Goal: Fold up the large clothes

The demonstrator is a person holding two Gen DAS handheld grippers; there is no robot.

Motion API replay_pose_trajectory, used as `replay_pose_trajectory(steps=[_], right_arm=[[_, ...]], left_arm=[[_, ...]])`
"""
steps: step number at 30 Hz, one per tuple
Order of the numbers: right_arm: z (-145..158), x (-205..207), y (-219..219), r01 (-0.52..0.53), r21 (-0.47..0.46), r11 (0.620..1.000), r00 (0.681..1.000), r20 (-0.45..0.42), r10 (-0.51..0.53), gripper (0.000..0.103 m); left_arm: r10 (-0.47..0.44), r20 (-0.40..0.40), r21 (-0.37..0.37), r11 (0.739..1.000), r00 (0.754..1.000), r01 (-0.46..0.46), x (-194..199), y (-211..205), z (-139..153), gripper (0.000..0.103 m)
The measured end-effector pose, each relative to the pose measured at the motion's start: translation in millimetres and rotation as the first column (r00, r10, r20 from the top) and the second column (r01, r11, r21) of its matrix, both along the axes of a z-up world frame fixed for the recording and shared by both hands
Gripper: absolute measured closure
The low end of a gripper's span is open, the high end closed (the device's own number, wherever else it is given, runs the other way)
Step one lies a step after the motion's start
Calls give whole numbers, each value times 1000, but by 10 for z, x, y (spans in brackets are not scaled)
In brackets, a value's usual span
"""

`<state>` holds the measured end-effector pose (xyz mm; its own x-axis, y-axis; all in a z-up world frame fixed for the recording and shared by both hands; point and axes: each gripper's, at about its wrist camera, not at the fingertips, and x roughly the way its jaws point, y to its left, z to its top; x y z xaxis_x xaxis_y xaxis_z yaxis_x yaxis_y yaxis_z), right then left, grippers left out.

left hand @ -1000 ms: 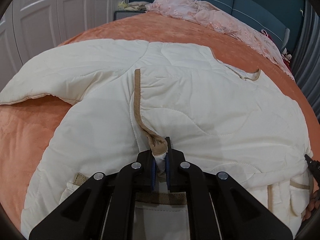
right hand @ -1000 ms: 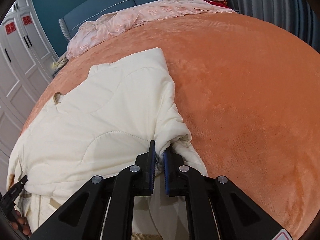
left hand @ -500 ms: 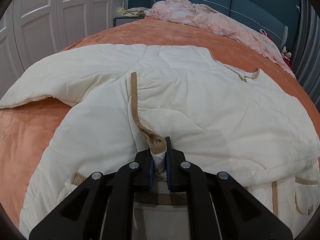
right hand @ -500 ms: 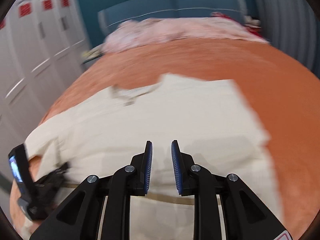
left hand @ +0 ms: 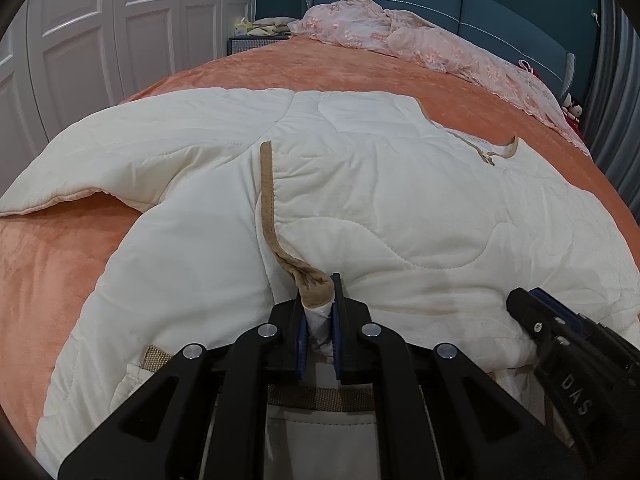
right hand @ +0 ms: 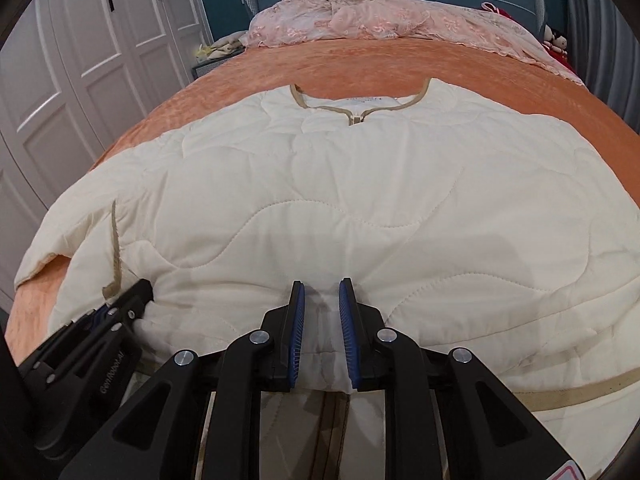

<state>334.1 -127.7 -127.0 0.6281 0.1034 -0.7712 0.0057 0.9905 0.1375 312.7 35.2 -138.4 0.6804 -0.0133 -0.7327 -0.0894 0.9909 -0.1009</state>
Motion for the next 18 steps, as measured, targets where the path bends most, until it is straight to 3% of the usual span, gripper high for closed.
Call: replay_pose_trajectory(steps=[12, 18], right_arm=[[-69, -43, 154, 2, -121, 993, 999, 51, 5, 85], [-93, -53, 210, 6, -169, 986, 998, 65, 5, 85]], left_arm=[[2, 16, 26, 1000, 1000, -3, -12, -41, -3, 95], [2, 20, -13, 1000, 1000, -2, -23, 8, 36, 90]])
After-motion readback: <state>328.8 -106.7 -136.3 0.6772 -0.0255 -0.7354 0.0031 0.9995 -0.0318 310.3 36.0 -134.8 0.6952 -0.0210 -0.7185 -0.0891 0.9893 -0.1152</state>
